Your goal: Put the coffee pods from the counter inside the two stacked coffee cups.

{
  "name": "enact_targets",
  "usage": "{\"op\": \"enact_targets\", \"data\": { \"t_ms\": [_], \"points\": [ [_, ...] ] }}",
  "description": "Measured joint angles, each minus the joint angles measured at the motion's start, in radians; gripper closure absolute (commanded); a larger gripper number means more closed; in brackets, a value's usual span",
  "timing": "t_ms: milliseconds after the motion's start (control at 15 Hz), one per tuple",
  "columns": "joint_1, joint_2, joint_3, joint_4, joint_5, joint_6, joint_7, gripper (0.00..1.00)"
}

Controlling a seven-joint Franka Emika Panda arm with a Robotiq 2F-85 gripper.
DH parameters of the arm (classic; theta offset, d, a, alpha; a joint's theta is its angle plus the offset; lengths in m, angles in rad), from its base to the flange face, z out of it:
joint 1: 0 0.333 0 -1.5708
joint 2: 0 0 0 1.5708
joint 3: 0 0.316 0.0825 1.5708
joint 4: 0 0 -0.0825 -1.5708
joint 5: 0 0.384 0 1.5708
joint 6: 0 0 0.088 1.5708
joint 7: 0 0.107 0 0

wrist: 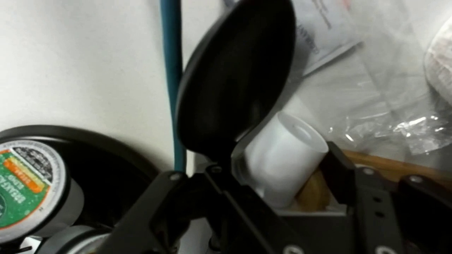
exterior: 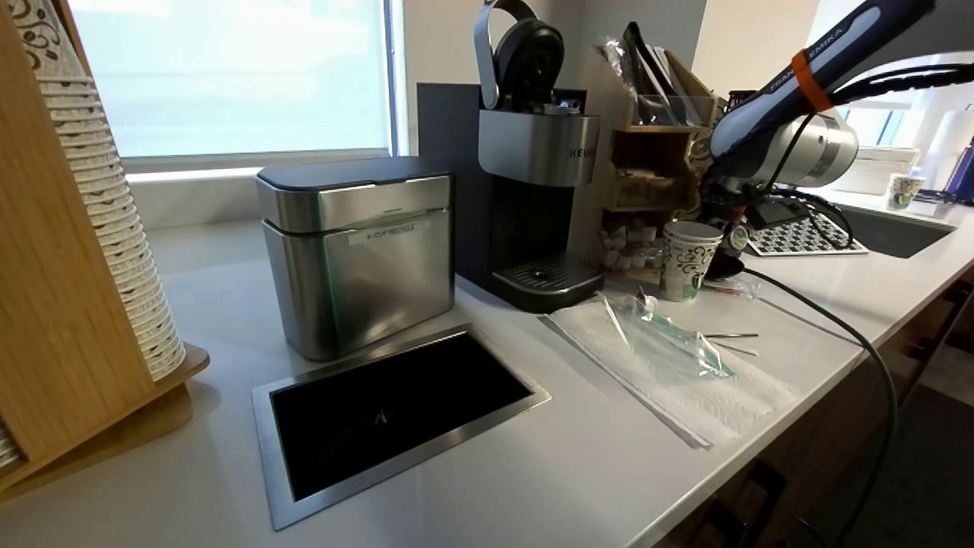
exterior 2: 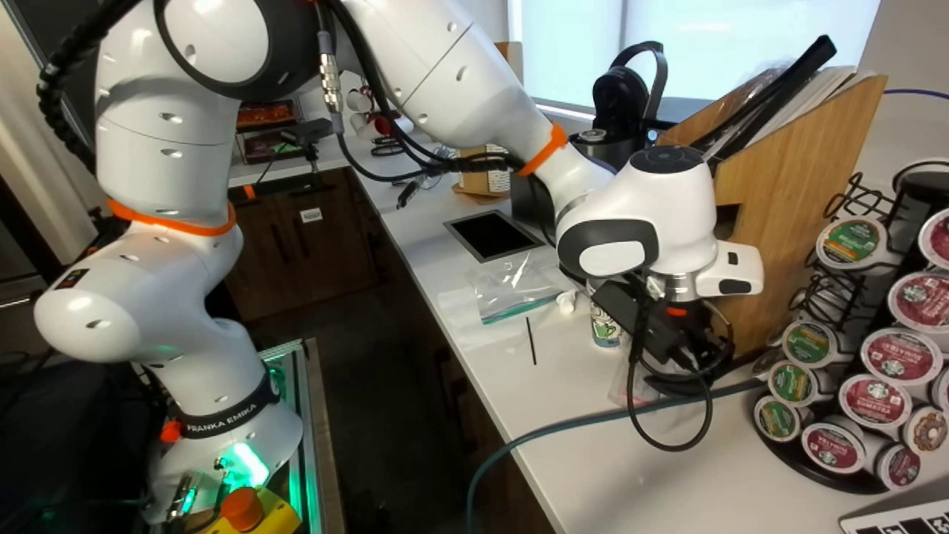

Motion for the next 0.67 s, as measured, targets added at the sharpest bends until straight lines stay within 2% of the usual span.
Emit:
{"op": "enact_targets", "data": {
  "t_ms": [267,333,400,467,533,667],
  "points": [
    [-0.006,-0.022,-0.006,-0.027,0.001,0.001,0.040,0.64],
    [-0.007,-0.028,-0.008,-0.037,0.001,0.001,0.046,0.50],
    [-0.007,-0.034,-0.009,-0.045,0.001,0.000,0.053,0.14],
    [-0.007,-0.039,-0.009,-0.053,0.001,-0.001,0.060,0.33],
    [-0.006,-0.043,-0.010,-0.059,0.001,-0.001,0.069,0.58],
    [-0.007,-0.056,-0.015,-0.069,0.001,-0.019,0.075,0.60]
  ]
}}
